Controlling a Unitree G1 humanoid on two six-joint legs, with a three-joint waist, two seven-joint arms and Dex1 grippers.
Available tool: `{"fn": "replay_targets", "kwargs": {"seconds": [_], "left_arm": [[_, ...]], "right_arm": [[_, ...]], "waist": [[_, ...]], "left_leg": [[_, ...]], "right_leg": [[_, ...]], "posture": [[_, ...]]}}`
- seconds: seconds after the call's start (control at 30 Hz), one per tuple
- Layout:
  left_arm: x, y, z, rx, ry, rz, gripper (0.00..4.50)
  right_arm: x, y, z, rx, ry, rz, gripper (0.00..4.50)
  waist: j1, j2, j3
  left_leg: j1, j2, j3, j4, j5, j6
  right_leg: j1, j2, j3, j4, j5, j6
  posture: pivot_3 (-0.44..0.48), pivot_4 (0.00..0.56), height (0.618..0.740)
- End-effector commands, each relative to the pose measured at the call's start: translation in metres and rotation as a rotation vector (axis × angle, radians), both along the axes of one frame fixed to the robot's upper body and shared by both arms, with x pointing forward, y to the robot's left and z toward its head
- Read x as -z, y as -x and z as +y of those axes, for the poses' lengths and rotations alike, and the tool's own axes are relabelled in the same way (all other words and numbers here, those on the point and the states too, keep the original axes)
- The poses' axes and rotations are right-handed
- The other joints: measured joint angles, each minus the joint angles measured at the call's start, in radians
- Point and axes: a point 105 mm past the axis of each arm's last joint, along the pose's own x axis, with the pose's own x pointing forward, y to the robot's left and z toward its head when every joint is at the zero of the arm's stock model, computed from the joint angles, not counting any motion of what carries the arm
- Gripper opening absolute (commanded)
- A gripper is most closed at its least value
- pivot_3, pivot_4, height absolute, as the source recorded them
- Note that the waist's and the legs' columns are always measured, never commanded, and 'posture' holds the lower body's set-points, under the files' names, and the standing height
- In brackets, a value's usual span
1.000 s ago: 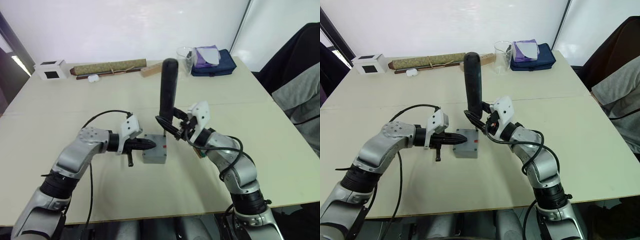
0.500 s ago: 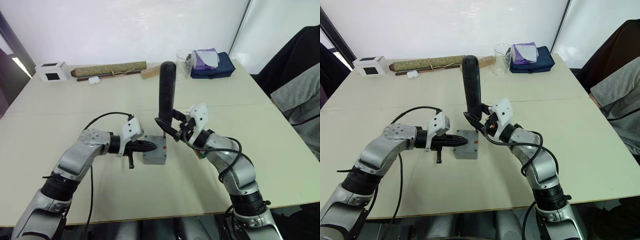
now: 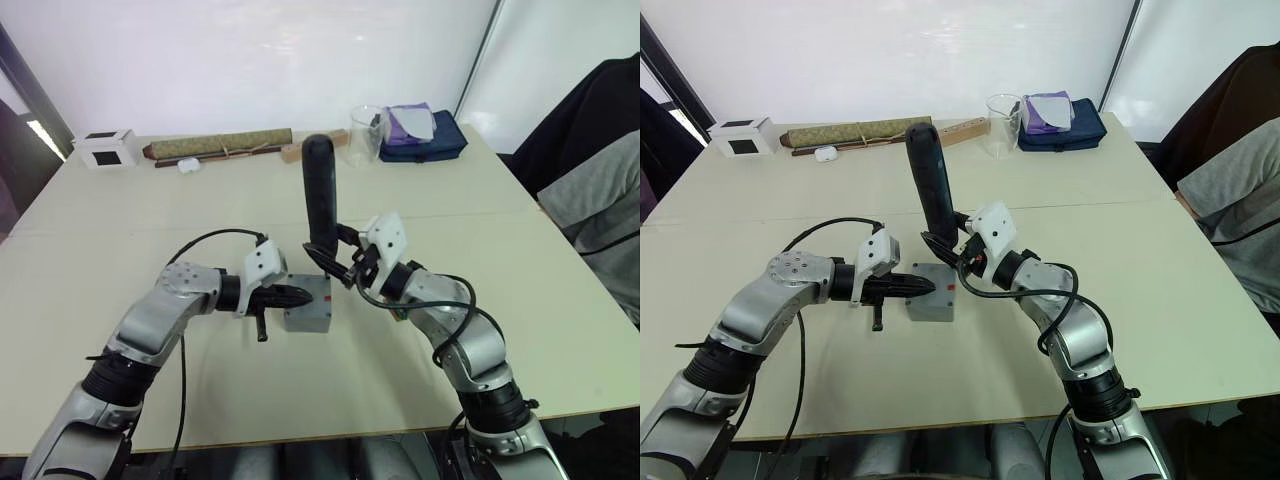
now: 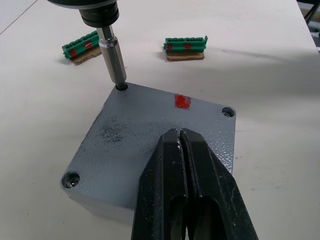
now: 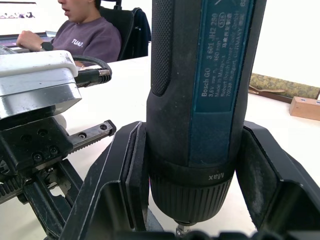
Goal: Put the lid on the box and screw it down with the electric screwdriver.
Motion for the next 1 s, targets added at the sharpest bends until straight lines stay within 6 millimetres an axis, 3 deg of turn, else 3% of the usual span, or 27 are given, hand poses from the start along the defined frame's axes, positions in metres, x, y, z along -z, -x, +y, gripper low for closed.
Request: {"fn": "replay_targets", "kwargs": {"seconds": [0.03,0.4,1.0], "left_arm": [[0.017,0.001,0.008,-0.022,-0.059,0.044,0.0],[0.022,0.007,0.005,-0.016,-0.058,0.061,0.0],[0.02,0.007,0.004,-0.024,-0.047,0.069,0.0]], "right_arm": [[0.069,0.005,-0.004,0.006,0.118,0.253,2.16],[0.08,0.001,-0.009,0.068,0.089,0.379,2.16],[0.08,0.002,-0.01,0.058,0.135,0.349,2.16]], "waist": [[0.0,-0.001,-0.004],[0.0,-0.006,-0.011],[0.0,-0.004,-0.02]], "left_leg": [[0.0,0.0,0.0,0.0,0.0,0.0],[0.013,0.003,-0.001,-0.006,-0.001,0.0],[0.015,0.003,-0.002,-0.02,-0.001,0.0]], "right_leg": [[0.0,0.0,0.0,0.0,0.0,0.0],[0.007,-0.002,0.001,-0.001,-0.007,0.001],[0.007,-0.004,0.001,-0.015,-0.008,0.001]], "posture": [[0.0,0.15,0.74],[0.0,0.15,0.74],[0.0,0.15,0.74]]}}
